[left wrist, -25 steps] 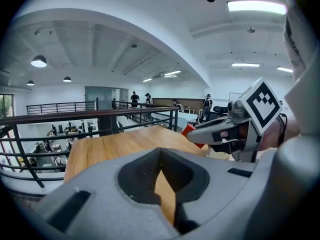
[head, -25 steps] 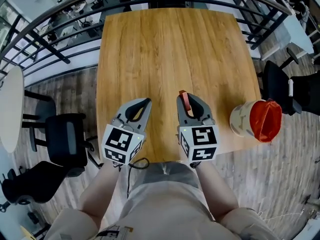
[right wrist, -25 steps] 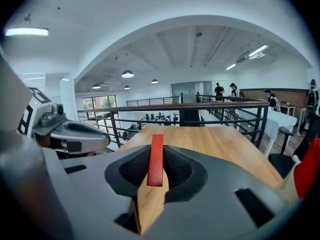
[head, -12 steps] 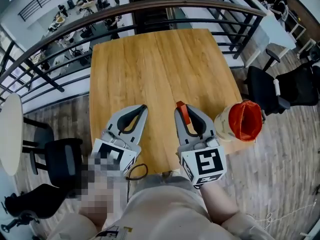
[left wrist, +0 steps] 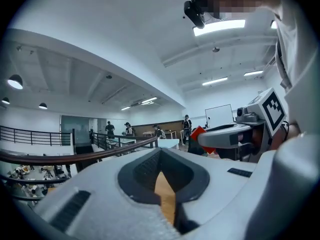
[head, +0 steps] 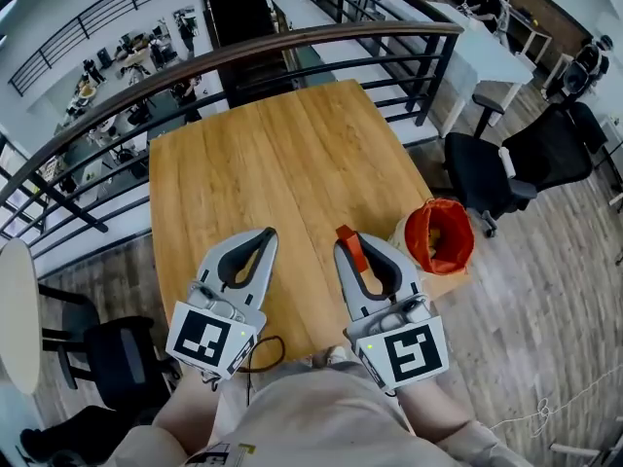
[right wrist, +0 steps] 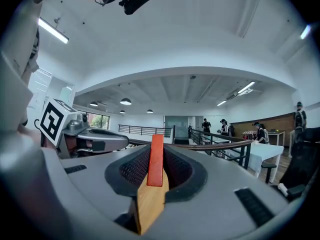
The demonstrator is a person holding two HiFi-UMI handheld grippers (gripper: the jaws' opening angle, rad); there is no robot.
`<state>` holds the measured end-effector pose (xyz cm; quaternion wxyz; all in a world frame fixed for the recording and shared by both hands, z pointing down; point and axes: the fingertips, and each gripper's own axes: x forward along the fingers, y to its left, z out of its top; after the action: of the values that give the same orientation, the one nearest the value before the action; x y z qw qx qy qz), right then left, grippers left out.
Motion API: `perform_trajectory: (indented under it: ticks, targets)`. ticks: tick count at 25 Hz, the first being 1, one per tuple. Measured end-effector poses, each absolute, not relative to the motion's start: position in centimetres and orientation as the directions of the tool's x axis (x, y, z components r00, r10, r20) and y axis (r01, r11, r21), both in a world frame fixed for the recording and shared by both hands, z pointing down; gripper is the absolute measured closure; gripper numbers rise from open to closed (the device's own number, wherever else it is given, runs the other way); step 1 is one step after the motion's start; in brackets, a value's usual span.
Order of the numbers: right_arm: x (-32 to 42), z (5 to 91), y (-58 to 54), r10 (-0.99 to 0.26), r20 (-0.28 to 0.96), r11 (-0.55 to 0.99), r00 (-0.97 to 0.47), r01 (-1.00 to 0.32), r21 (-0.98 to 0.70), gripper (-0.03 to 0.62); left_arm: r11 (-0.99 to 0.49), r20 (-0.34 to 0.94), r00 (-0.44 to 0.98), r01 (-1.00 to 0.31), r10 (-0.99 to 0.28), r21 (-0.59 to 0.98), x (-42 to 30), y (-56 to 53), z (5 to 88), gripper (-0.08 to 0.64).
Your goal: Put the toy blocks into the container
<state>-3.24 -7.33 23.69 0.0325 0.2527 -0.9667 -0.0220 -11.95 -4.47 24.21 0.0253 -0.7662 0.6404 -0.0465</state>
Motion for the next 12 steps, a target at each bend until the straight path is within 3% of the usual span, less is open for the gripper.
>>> perform_trajectory:
  ticks: [12]
  targets:
    - [3.1,22.3,-6.2,-0.563,0.036,0.826,-0.826,-0.56,0.068,0.514,-0.312,0.018,0.312,-0.946,-0.95,-0.091,-5.6,-4.5,22.8,0.548]
